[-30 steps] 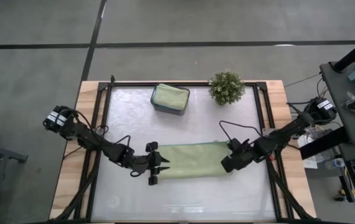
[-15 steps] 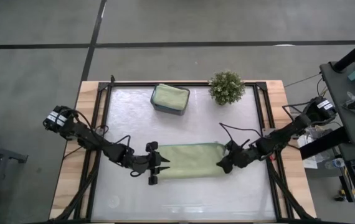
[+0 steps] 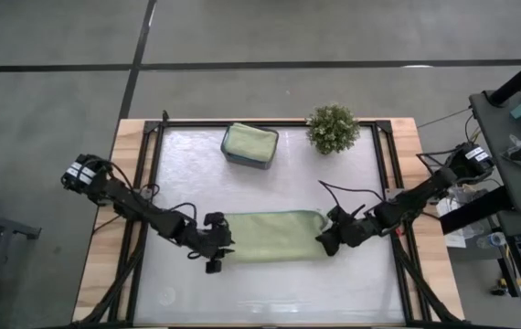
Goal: Fold microfiber towels
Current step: Fold the green microfiber towel
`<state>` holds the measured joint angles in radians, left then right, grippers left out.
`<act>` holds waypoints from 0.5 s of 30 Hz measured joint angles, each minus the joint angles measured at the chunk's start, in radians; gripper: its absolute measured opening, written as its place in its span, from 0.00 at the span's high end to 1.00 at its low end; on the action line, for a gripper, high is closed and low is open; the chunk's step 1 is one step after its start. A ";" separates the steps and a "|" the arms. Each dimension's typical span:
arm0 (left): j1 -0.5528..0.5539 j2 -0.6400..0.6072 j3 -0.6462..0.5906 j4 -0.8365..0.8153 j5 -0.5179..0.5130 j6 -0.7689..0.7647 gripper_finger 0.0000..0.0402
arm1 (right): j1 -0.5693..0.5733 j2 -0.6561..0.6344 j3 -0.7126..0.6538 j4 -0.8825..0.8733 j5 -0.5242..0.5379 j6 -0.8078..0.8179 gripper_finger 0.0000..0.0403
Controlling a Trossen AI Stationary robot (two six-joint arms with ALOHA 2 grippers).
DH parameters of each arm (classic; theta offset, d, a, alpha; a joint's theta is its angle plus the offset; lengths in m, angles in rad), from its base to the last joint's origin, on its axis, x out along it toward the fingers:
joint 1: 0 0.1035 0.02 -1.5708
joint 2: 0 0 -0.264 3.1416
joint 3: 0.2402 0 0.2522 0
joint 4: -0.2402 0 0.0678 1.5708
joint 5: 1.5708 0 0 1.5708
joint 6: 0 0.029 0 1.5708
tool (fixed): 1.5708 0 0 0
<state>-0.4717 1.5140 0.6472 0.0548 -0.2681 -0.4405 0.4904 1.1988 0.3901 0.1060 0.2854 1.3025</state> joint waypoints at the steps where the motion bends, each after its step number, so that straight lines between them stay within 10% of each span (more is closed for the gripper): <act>1: -0.004 -0.005 -0.001 -0.038 0.000 -0.021 0.74 | 0.000 0.000 0.005 0.000 0.000 -0.009 0.82; 15: -0.048 -0.009 -0.013 -0.192 0.003 -0.126 0.74 | 0.000 -0.006 0.265 -0.462 -0.008 -0.039 0.96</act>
<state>-0.5193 1.5055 0.6345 -0.1368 -0.2654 -0.5660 0.4902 1.1931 0.6550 -0.3559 0.2779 1.2635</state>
